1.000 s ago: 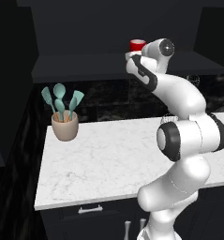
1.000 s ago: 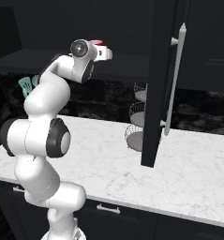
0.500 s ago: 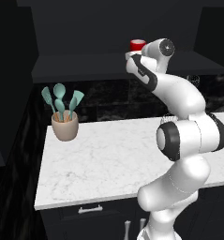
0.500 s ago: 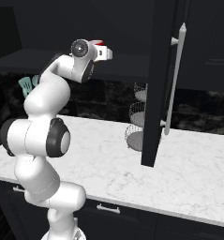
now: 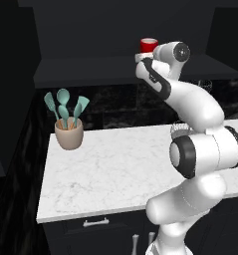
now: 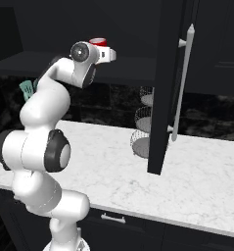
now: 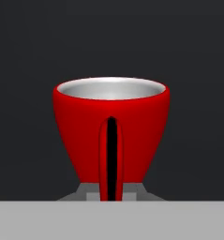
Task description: Gather all objects into one cabinet and sort the glasses and bowls to opposite sides.
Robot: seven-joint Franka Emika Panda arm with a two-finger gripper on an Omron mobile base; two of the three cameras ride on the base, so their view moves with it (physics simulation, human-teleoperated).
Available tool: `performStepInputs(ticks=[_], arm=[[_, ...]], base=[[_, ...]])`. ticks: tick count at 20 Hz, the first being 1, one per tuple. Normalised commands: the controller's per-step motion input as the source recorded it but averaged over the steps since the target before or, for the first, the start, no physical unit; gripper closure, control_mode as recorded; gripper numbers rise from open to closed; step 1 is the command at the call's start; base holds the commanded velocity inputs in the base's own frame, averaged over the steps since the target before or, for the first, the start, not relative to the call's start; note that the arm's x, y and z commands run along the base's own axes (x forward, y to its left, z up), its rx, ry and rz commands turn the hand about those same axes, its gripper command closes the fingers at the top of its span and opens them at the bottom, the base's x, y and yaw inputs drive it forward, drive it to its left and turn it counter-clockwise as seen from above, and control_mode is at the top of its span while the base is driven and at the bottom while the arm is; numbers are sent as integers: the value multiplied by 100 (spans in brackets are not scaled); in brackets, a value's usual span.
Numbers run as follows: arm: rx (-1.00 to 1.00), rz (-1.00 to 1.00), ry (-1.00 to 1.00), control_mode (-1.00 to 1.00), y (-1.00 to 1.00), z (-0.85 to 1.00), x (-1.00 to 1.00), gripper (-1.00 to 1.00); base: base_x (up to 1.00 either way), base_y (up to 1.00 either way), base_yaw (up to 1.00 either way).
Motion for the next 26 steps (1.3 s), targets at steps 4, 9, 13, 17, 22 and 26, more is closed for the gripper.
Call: performStepInputs(ticks=[4,9,13,17,22,26], arm=[[0,0,-2,-100,0,18,-85,100],[0,0,0,-100,0,13,-100,100],[0,1,0,-100,0,14,-100,100],[0,0,3,-100,0,28,-100,100],[0,0,9,-100,0,17,-100,100],[0,0,14,-100,0,0,-100,100]], base=[[0,0,0],[0,0,0],[0,0,0],[0,0,0],[0,0,0],[0,0,0]])
